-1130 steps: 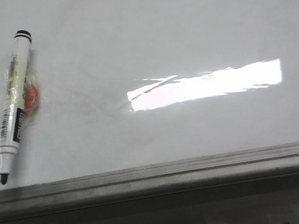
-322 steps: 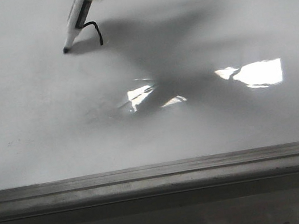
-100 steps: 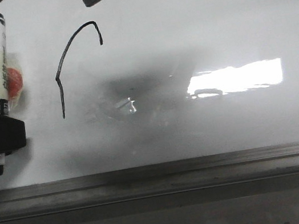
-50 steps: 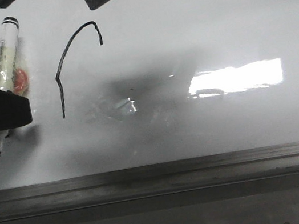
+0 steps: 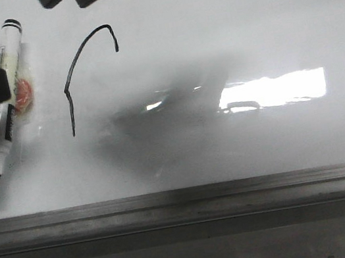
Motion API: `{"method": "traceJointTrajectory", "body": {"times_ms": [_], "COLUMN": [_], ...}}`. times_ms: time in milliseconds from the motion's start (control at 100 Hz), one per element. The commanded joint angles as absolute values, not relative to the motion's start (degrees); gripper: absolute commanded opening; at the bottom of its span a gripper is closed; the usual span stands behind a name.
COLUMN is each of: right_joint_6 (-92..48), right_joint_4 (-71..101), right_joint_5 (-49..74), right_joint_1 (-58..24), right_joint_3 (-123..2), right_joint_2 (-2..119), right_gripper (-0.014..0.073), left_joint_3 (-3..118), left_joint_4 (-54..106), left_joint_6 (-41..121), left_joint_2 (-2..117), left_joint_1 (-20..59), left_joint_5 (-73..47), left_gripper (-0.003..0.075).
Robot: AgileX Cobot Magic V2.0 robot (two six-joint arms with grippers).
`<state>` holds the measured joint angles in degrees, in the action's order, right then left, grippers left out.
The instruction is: Write number 6 on whiteboard
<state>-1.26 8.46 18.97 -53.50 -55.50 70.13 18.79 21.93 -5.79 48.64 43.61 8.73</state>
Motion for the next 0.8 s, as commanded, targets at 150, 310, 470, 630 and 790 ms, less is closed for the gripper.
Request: {"method": "traceJointTrajectory", "body": {"times_ms": [150,310,470,630,790], "right_joint_6": [-1.9,-1.9,-1.9,-1.9,-1.9], "right_joint_4": [6.2,2.3,0.7,0.7,0.7], "right_joint_5": [9.1,1.8,-7.3,-11.5,-13.1], "right_joint_1": [-53.1,-53.1,-53.1,-53.1,-53.1], "right_joint_3": [-51.7,-43.4,-31.9,-21.0,-12.6], "right_joint_2": [62.6,55.2,46.4,36.6,28.1], "right_gripper": [-0.007,-0.007,-0.007,-0.007,-0.007], "left_joint_3": [19.9,16.7,11.9,8.2,6.2], "left_joint_4": [21.4,21.2,19.0,16.7,16.6], "left_joint_6": [0.0,0.3,0.3,0.3,0.3], "left_joint_2": [39.0,33.3,27.4,22.0,19.2], "left_joint_1": [43.5,43.7,43.7,43.7,43.7], "left_joint_5": [10.5,11.3,14.2,14.3,13.9], "left_gripper": [0.0125,-0.002,-0.002,-0.002,-0.002]}}
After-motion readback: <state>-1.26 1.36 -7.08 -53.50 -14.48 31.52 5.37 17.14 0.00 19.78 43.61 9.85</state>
